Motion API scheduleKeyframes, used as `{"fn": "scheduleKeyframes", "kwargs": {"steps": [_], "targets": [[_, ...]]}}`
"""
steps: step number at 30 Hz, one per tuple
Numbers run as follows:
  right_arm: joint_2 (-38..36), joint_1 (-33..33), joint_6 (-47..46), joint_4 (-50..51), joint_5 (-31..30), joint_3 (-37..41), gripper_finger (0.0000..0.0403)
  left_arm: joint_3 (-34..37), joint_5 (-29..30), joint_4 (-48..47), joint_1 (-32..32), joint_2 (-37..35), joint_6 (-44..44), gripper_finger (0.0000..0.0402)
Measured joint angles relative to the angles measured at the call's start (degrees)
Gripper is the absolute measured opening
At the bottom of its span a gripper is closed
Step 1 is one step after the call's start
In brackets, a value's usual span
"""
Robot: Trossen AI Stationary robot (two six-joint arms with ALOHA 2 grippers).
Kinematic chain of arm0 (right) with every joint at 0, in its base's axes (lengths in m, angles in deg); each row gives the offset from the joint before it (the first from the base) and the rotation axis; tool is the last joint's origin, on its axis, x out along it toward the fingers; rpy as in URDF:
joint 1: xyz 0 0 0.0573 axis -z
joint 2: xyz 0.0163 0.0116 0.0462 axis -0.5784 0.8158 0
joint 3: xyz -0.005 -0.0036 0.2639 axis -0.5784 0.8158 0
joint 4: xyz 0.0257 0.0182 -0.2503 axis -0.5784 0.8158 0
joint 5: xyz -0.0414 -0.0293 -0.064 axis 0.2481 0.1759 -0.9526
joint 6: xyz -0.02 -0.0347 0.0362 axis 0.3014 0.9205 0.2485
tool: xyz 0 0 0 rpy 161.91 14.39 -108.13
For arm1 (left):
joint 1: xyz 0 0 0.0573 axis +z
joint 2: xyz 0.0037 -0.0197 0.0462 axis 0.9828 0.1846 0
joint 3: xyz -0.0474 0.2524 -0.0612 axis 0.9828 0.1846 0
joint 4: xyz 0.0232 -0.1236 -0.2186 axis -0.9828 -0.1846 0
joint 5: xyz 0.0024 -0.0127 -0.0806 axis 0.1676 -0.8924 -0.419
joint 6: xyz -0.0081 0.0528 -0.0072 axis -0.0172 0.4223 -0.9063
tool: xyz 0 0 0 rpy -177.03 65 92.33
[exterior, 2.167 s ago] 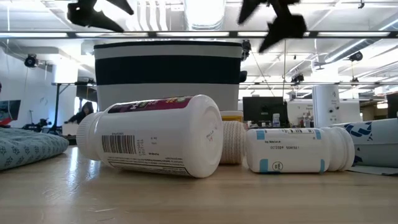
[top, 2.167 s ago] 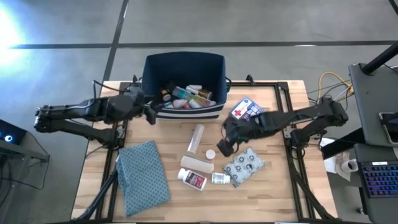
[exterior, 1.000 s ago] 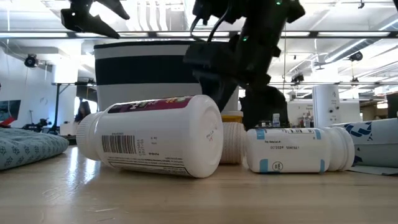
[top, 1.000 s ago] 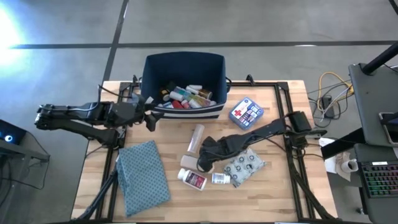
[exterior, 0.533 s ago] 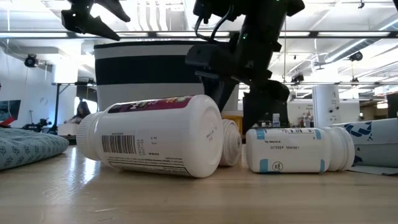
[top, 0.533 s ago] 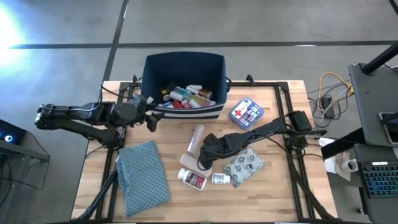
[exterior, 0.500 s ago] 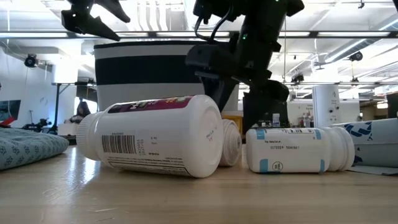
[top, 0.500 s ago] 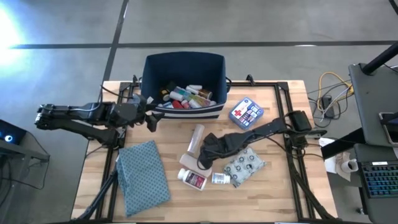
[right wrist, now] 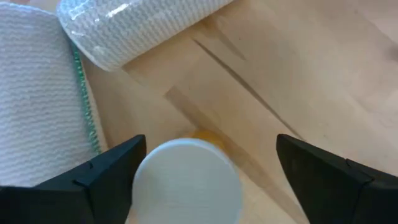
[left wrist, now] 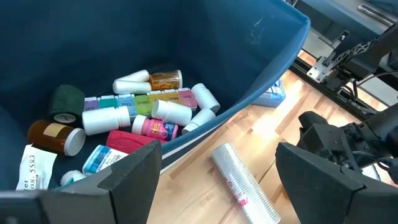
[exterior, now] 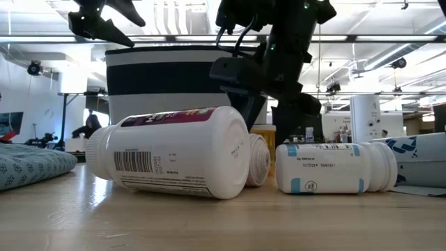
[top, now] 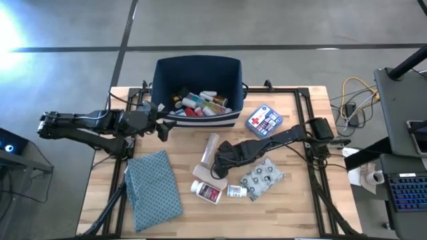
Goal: Pick & place medical supplies in basket/bin
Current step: Put the orange pill bottle into the blue bin
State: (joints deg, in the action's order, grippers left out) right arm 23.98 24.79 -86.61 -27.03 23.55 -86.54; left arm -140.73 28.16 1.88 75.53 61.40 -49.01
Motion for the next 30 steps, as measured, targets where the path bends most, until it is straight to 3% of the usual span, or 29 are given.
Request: {"fn": "scheduleKeyframes", "kwargs": {"steps": [9, 23, 30], "targets": [[0.0, 0.1, -1.7, 0.0, 1.3, 0.1, 0.0282, 0.0, 0.0, 0.0, 0.0, 0.0, 0.0, 0.0293], [0.0, -0.1, -5.0, 0.0, 3.8, 2.4, 0.0330, 0.0, 0.0, -0.1, 0.0, 0.0, 0.0, 0.0293], [0.0, -0.1, -5.0, -0.4, 2.9, 2.3, 0.0290, 0.0, 0.0, -0.2, 0.0, 0.0, 0.0, 0.0293]]}}
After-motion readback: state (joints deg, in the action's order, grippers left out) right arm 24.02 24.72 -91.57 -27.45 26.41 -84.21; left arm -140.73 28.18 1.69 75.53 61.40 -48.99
